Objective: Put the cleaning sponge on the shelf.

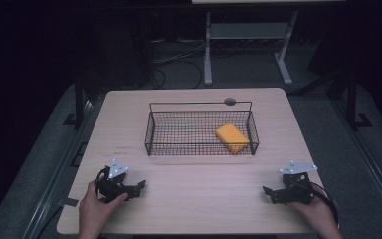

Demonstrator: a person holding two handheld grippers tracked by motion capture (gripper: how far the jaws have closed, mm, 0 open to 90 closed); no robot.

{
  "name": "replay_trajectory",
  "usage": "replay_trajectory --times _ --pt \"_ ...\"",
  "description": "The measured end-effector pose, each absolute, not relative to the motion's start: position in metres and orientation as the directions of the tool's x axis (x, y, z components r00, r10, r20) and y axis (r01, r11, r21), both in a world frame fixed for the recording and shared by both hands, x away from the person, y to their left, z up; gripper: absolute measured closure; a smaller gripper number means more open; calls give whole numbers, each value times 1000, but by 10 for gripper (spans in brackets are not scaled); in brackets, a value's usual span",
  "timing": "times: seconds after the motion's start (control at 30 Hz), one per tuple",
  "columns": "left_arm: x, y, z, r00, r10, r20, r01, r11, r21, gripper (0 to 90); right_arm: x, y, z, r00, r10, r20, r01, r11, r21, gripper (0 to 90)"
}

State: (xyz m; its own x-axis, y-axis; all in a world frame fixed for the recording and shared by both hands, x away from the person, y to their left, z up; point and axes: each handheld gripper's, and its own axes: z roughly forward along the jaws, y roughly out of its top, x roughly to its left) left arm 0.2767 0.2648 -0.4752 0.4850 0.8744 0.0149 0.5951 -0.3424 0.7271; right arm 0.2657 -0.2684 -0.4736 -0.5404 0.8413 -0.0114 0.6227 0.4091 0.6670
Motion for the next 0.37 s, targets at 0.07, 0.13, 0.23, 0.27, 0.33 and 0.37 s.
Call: replay_trajectory --times 0.07,0.13,0.23,0.27,0.33,0.37 --pt "277 265 -475 485 874 15 595 -343 727 128 265 -270 -478 -540 842 -1 621 400 674 23" --pt "277 265 -475 485 874 15 595 -342 727 129 265 -271 -479 -539 842 5 621 393 678 23" --pt "277 265 -475 485 875 15 595 -342 727 128 265 -275 -483 -544 839 29 609 371 701 11" --pt "277 265 -475 485 875 15 595 -342 727 128 265 -275 -483 -544 839 29 609 371 701 11" --pt "277 265 -475 485 874 15 595 -342 727 128 265 -275 -483 -546 837 29 608 372 701 11" --pt "277 265 -475 485 874 15 595 -342 727 129 266 -275 -483 -547 837 29 607 373 702 11"
